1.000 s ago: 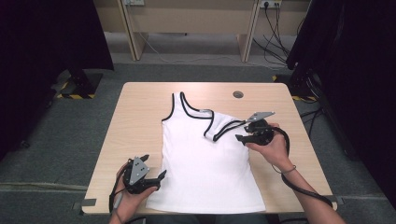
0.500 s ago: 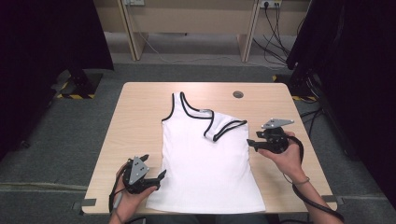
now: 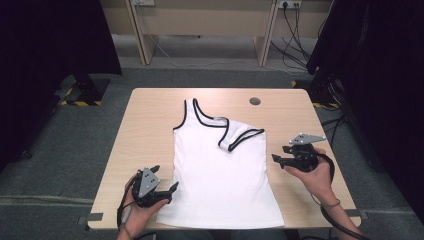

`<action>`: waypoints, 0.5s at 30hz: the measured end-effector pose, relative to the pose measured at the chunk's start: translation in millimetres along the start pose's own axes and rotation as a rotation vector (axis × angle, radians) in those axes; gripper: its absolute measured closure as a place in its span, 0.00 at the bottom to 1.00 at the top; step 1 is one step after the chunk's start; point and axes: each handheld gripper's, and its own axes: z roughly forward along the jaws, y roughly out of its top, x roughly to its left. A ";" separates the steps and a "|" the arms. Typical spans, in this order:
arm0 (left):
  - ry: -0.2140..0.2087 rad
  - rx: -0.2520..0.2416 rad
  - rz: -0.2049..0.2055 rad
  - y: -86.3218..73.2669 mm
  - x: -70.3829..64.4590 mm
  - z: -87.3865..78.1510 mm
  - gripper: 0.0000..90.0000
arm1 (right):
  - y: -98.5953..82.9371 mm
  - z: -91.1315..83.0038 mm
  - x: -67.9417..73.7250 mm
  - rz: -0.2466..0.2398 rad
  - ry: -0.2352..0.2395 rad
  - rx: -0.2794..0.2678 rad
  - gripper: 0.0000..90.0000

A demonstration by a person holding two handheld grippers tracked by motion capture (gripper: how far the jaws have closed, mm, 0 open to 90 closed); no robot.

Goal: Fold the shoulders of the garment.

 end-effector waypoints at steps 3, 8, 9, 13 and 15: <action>0.001 -0.013 -0.014 -0.1 2.6 -0.8 0.17 | -12.7 -4.0 -1.5 0.021 -0.002 -0.009 0.46; 0.014 -0.028 -0.003 8.6 5.8 -1.1 0.17 | -32.2 -9.9 -5.9 0.063 0.008 -0.037 0.46; 0.015 -0.041 0.006 16.1 8.0 0.6 0.17 | -32.2 -9.9 -5.9 0.063 0.008 -0.037 0.46; 0.012 -0.048 0.026 27.8 12.3 5.9 0.17 | -38.9 -10.9 -6.1 0.074 0.010 -0.043 0.45; 0.014 -0.056 0.039 42.5 20.7 15.9 0.17 | -45.4 -10.7 -5.8 0.080 0.008 -0.051 0.44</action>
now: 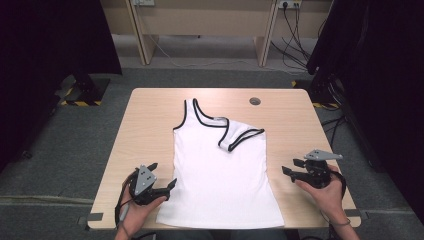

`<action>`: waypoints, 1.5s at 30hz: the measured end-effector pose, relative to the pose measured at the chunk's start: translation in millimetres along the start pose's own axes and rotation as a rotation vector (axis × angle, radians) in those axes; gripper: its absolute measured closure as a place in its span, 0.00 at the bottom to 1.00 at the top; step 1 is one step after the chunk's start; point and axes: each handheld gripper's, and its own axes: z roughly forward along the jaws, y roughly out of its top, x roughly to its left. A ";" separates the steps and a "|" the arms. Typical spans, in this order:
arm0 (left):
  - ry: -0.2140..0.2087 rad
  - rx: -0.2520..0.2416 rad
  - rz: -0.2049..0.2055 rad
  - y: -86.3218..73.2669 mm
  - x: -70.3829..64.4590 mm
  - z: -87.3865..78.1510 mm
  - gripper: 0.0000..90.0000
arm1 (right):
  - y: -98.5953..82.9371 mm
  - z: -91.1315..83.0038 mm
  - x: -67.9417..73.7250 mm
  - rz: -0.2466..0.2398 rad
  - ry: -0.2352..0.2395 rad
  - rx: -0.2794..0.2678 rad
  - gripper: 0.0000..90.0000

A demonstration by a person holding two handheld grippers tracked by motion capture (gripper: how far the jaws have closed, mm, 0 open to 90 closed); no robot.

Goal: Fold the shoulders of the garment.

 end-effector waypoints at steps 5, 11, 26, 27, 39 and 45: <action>0.004 -0.008 0.005 24.1 18.7 25.5 0.17 | -10.5 -0.4 2.1 0.010 -0.004 -0.020 0.43; 0.010 -0.002 0.003 50.8 39.7 61.8 0.18 | -16.4 -2.1 4.1 0.007 -0.001 -0.031 0.42; 0.058 0.117 -0.046 69.4 86.3 143.8 0.18 | -28.5 -6.7 4.2 0.023 0.001 -0.059 0.41; 0.061 0.119 -0.057 69.2 88.5 147.0 0.18 | -28.8 -7.2 3.4 0.029 0.000 -0.058 0.41; 0.074 0.200 -0.088 60.6 103.5 189.5 0.25 | -29.4 -8.5 -0.2 0.052 0.013 -0.067 0.41; 0.075 0.251 -0.085 63.9 112.1 211.7 0.31 | -29.2 -8.0 1.0 0.034 0.014 -0.063 0.41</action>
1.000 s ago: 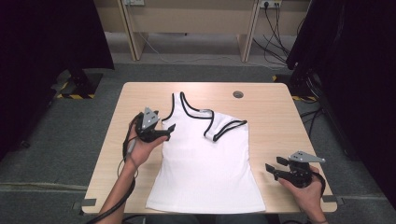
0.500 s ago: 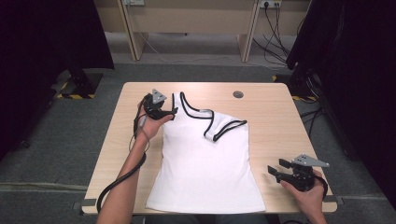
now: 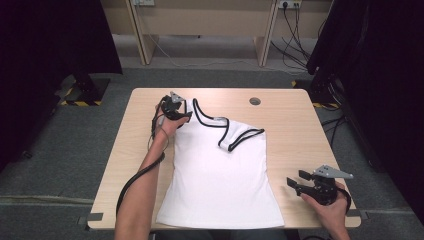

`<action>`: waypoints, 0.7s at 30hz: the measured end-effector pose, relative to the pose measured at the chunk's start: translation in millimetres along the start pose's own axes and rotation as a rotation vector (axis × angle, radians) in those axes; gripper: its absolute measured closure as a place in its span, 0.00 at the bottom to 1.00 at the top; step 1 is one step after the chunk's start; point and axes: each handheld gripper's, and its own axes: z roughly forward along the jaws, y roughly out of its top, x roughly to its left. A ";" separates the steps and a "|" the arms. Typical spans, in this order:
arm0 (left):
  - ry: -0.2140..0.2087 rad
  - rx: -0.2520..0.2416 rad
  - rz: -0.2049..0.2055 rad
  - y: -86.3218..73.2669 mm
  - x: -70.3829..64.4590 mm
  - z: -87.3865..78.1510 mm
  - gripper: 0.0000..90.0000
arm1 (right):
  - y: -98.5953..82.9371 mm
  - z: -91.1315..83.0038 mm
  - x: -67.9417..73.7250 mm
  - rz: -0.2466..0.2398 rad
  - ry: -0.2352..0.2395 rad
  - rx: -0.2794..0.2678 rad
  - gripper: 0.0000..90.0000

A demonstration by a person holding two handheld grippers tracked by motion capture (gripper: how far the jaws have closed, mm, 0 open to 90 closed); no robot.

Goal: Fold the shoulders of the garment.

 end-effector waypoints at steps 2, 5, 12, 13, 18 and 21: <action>0.007 0.017 -0.006 2.4 2.5 6.0 0.33 | 0.1 0.2 0.2 0.000 0.001 0.003 0.41; 0.003 0.045 -0.016 5.0 4.6 13.9 0.33 | 0.1 0.2 -0.2 0.002 0.003 -0.001 0.41; -0.002 0.106 -0.028 8.3 6.9 28.8 0.34 | 0.2 0.3 0.4 -0.005 0.009 0.003 0.41; -0.004 0.116 -0.027 7.7 7.0 30.9 0.35 | 0.2 0.4 0.4 -0.006 0.010 0.004 0.41; -0.016 0.151 -0.043 6.6 7.5 39.0 0.36 | 0.3 0.4 0.6 -0.009 0.014 0.006 0.42; -0.035 0.168 -0.050 5.1 6.8 43.3 0.37 | 0.2 0.5 1.2 -0.016 0.013 0.006 0.42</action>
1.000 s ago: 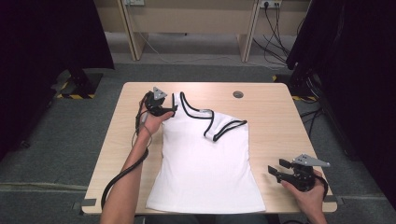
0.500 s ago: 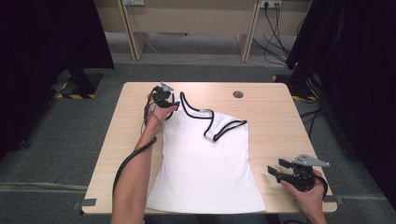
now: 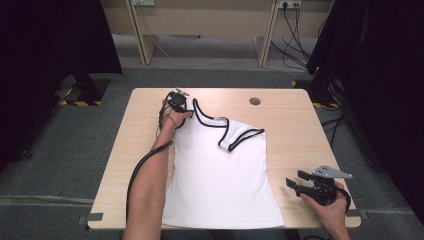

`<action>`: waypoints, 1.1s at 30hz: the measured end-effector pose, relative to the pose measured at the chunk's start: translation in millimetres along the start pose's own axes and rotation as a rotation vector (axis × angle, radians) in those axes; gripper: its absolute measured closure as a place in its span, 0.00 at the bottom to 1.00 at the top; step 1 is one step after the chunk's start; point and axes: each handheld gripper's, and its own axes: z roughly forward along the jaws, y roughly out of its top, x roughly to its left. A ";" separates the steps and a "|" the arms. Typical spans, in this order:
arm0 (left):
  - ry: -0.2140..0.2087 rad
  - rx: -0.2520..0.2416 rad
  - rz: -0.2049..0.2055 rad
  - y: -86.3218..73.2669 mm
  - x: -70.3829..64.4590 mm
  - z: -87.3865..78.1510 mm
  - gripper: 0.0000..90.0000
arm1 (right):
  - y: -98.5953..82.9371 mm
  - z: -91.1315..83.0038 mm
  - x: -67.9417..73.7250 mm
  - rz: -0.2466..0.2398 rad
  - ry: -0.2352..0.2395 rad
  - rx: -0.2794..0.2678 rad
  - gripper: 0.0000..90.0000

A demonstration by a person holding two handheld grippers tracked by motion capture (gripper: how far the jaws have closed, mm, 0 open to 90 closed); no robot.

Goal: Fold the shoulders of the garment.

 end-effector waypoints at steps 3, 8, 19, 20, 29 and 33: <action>-0.012 -0.003 -0.025 -0.9 1.1 2.9 0.38 | 0.0 0.0 0.3 -0.004 0.000 0.000 0.42; -0.039 0.007 -0.018 1.3 1.5 3.3 0.44 | -0.1 0.0 0.3 -0.002 0.002 0.000 0.42; -0.084 -0.018 -0.062 2.0 -2.3 5.6 0.80 | -0.2 0.2 1.9 -0.018 0.006 0.005 0.42; -0.085 -0.015 -0.059 2.6 -3.6 5.6 0.83 | -0.2 0.1 1.7 -0.017 0.008 0.005 0.42; -0.147 -0.018 -0.094 1.9 -3.6 5.2 0.94 | -0.4 -0.1 1.6 -0.015 0.009 0.004 0.42; -0.173 -0.042 -0.107 1.3 -3.7 1.3 0.95 | -0.5 -0.2 1.4 -0.013 0.010 0.003 0.42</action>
